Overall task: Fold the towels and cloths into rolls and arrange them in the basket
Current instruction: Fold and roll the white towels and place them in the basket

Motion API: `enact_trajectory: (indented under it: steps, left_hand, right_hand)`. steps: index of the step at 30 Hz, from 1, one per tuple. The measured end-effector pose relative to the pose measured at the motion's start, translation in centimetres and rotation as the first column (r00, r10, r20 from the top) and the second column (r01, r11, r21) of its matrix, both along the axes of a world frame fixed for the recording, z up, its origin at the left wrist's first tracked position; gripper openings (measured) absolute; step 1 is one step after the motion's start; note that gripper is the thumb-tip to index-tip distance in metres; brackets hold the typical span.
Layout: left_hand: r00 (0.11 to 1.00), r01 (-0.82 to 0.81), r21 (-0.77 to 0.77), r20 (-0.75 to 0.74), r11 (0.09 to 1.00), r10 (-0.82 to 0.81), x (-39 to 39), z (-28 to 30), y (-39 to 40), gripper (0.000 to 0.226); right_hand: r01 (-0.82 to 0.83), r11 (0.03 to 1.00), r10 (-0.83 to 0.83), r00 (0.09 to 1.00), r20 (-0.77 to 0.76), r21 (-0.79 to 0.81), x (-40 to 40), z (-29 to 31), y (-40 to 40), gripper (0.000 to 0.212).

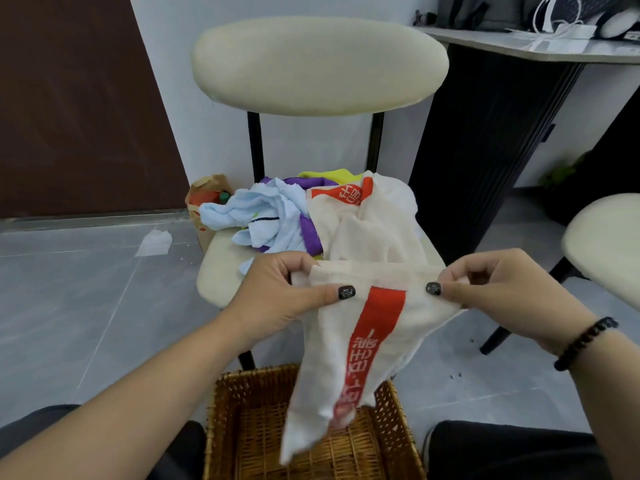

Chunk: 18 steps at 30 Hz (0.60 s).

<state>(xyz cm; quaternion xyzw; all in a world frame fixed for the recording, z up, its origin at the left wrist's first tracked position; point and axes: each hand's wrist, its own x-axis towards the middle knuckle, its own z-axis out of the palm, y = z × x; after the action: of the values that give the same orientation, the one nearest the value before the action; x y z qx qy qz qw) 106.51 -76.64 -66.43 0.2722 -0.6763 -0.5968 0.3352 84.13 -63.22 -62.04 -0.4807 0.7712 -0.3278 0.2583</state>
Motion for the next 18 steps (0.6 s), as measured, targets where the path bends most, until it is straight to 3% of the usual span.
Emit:
enact_trajectory:
  steps: [3, 5, 8, 10, 15, 18]
  left_hand:
    - [0.997, -0.010, -0.115, 0.073, 0.993, 0.018, 0.0, 0.2, 0.3, 0.023]
    - [0.995, -0.007, -0.150, 0.098, 0.989, 0.022, -0.2, 0.1, 0.5, 0.023]
    - [0.990, 0.004, -0.147, 0.138, 0.989, 0.016, -0.4, 0.1, 0.5, 0.030]
    - [0.982, 0.025, -0.112, 0.191, 0.993, -0.003, -0.5, 0.2, 0.6, 0.044]
    - [0.965, 0.018, -0.123, 0.262, 0.992, 0.014, -0.9, 0.2, 1.0, 0.049]
    - [0.956, 0.090, -0.084, 0.288, 0.992, -0.062, -0.7, -0.2, 1.1, 0.046]
  right_hand:
    - [0.013, 0.999, -0.002, 0.972, -0.237, 0.046, 1.1, -0.9, -0.6, 0.010]
    - [-0.001, 0.998, -0.019, 0.931, -0.365, -0.056, 2.2, -1.6, -1.1, 0.009]
    - [-0.120, 0.949, 0.063, 0.978, -0.200, -0.291, 4.1, -1.9, -1.8, 0.015]
    - [-0.199, 0.909, 0.174, 0.980, -0.099, -0.365, 5.3, -2.2, -2.1, 0.016]
    - [-0.228, 0.894, 0.214, 0.974, -0.080, -0.386, 6.7, -3.0, -3.2, 0.010]
    - [-0.247, 0.909, 0.228, 0.969, -0.096, -0.335, 6.8, -2.9, -3.6, 0.014]
